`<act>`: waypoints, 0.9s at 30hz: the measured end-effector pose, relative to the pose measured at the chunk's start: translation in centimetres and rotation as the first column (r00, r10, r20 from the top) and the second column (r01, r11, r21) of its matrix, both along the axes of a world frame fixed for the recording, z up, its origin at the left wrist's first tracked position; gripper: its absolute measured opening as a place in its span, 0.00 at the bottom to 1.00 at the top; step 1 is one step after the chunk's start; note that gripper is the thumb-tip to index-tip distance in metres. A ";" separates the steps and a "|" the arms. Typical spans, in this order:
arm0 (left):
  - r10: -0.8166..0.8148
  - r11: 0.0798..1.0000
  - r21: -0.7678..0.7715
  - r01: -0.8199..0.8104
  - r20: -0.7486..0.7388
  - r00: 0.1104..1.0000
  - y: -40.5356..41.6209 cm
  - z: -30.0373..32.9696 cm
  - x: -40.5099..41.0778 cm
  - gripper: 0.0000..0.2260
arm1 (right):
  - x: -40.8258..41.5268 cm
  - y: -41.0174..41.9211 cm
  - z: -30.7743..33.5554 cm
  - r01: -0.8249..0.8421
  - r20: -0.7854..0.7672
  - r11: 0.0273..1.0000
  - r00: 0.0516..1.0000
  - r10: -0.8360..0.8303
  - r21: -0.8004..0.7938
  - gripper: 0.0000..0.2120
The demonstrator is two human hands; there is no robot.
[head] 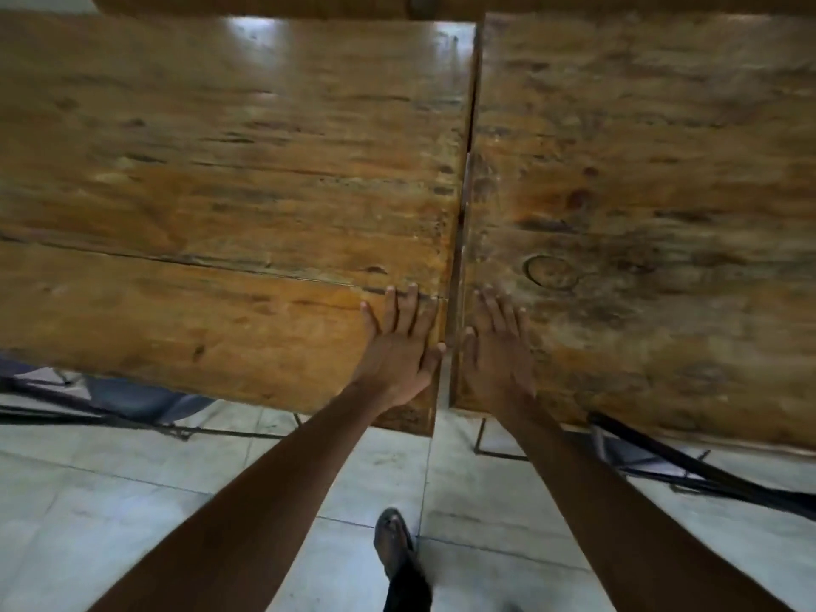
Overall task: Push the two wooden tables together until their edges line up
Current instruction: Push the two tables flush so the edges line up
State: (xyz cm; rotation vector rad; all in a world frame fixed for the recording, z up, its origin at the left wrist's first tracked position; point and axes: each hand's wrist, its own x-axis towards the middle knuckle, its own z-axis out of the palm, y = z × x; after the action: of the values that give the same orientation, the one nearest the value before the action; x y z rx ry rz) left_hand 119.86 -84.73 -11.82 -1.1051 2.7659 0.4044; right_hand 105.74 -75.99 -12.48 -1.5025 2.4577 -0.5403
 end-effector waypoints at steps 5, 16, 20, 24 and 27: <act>-0.022 0.992 -0.123 0.013 -0.070 0.997 -0.2 -1.7 0.5 0.30 | 0.0 -0.1 -0.3 -0.036 -0.123 0.998 0.992 0.041 0.047 0.27; -0.057 0.991 -0.126 0.047 -0.076 0.995 -1.6 -1.9 -0.6 0.28 | 0.0 0.1 -0.7 -0.053 -0.141 0.999 0.989 0.053 0.010 0.27; -0.053 0.991 -0.125 0.044 -0.074 0.996 -2.2 -1.7 -1.4 0.28 | -0.1 0.0 -0.7 -0.056 -0.139 0.998 0.989 0.057 0.014 0.27; -0.049 0.992 -0.120 0.040 -0.081 0.996 -2.8 -1.5 -2.1 0.28 | -0.1 0.0 -0.6 -0.064 -0.134 0.998 0.989 0.064 0.006 0.27; -0.045 0.993 -0.117 0.035 -0.081 0.996 -3.2 -1.5 -2.4 0.28 | 0.0 -0.1 -0.4 -0.061 -0.130 0.998 0.990 0.062 0.015 0.27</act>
State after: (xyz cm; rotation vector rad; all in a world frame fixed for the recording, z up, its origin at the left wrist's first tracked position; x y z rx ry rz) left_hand 117.48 -87.90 -13.30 -1.0790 2.9121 0.2958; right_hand 105.70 -76.08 -12.92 -1.6527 2.4952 -0.4295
